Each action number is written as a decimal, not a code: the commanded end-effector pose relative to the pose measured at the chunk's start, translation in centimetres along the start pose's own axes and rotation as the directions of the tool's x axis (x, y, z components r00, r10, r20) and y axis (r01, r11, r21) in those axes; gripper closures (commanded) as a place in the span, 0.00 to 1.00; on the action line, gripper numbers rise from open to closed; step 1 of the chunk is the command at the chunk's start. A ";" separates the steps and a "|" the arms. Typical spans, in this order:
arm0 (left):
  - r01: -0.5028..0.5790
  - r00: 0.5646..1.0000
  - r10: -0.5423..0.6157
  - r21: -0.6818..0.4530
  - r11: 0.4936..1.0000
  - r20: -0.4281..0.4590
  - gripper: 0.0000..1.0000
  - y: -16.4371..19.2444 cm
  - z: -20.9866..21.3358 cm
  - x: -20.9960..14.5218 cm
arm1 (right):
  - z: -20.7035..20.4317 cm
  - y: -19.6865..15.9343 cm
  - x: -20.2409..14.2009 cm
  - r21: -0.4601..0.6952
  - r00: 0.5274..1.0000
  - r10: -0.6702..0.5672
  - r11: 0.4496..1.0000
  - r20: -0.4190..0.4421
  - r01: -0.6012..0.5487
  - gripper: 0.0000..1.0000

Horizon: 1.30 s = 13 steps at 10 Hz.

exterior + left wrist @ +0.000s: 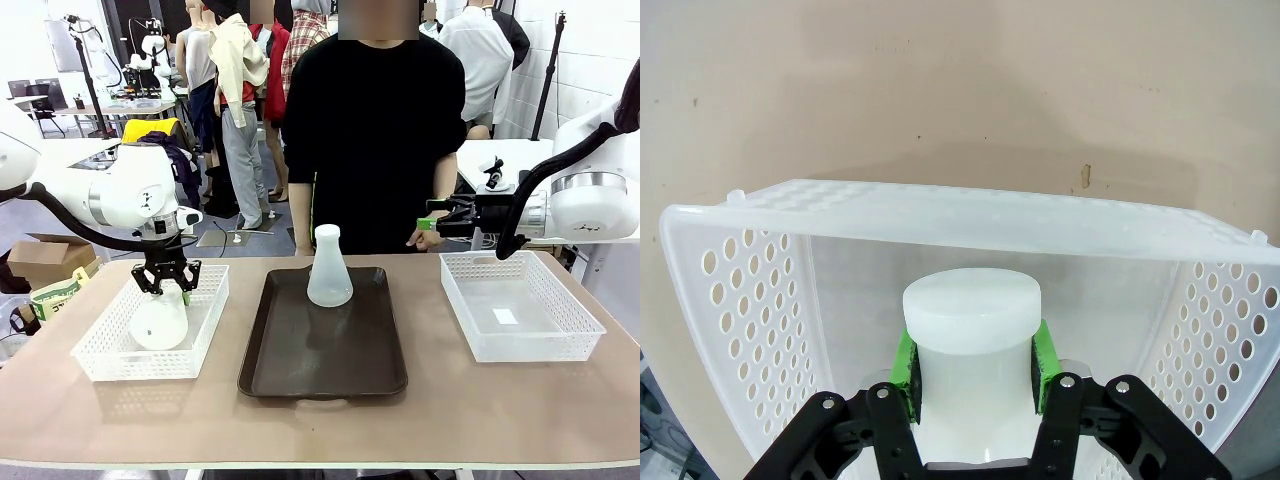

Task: Prepare the laboratory tools.
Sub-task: Place the picked Big flask upright in the Handle tray as directed by the person.

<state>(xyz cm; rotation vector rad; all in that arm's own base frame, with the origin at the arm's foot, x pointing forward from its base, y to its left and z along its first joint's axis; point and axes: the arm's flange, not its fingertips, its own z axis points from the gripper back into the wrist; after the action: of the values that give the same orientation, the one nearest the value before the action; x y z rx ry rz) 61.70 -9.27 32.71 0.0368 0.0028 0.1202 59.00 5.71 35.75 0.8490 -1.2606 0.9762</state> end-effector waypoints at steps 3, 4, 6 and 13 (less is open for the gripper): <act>0.002 1.000 -0.002 0.013 1.000 -0.012 1.00 0.3 0.0 -0.1 | -0.1 0.1 0.0 -0.004 1.000 -0.003 1.000 -0.005 0.003 0.00; 0.006 1.000 -0.006 0.013 1.000 -0.018 1.00 0.3 0.0 -0.2 | -0.1 0.1 0.0 -0.004 1.000 -0.003 1.000 -0.005 0.003 0.00; 0.013 0.999 -0.013 -0.004 1.000 -0.038 1.00 0.4 1.5 -1.6 | -0.1 0.1 0.0 -0.004 1.000 -0.003 1.000 -0.005 0.003 0.00; 0.150 0.989 -0.149 -0.086 0.985 0.021 1.00 0.3 8.8 -7.8 | -0.1 0.1 0.0 -0.004 1.000 -0.003 1.000 -0.005 0.003 0.00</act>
<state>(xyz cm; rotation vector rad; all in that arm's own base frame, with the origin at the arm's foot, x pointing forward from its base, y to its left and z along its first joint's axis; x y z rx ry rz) 54.72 -10.47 41.51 -0.0133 -0.0103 0.0147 59.00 5.70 35.76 0.8490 -1.2607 0.9763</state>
